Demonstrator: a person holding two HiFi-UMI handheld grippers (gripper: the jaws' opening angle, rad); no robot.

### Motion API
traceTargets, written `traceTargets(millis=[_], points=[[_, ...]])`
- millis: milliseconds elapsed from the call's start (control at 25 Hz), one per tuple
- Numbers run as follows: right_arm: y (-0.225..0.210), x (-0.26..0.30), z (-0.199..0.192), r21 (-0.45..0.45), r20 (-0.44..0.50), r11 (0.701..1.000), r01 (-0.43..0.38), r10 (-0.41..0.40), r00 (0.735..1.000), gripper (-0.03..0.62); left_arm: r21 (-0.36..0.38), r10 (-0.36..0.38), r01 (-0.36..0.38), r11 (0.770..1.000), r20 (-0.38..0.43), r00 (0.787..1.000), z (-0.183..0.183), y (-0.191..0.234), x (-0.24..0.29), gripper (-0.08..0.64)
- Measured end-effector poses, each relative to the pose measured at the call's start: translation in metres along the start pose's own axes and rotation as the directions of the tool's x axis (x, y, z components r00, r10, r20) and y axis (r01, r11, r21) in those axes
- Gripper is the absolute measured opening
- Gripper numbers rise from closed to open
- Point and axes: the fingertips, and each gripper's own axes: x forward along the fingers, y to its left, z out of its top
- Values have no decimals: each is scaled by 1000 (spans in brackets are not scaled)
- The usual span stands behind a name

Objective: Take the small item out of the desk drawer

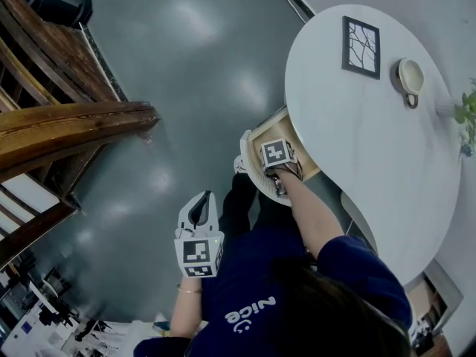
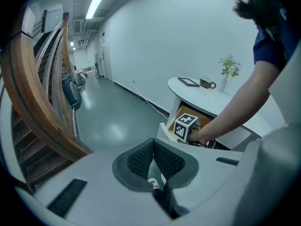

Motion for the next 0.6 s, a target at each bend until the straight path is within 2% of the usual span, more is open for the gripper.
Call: traceTargets(millis=[120, 360, 480, 600], points=[[-2, -2, -1, 10, -6, 1000, 3, -3, 1000, 179, -6, 0, 0, 1000, -3, 1000, -1, 0, 1, 5], [-6, -6, 2, -42, 25, 998, 56, -55, 998, 140, 0, -10, 10, 1000, 9, 1000, 2, -2, 3, 5], [2, -15, 9, -84, 79, 996, 34, -27, 997, 138, -3, -16, 16, 1000, 20, 1000, 5, -4, 4, 5], [7, -30, 8, -67, 111, 998, 19, -12, 994, 138, -4, -22, 22, 1000, 39, 999, 10, -5, 5, 5]])
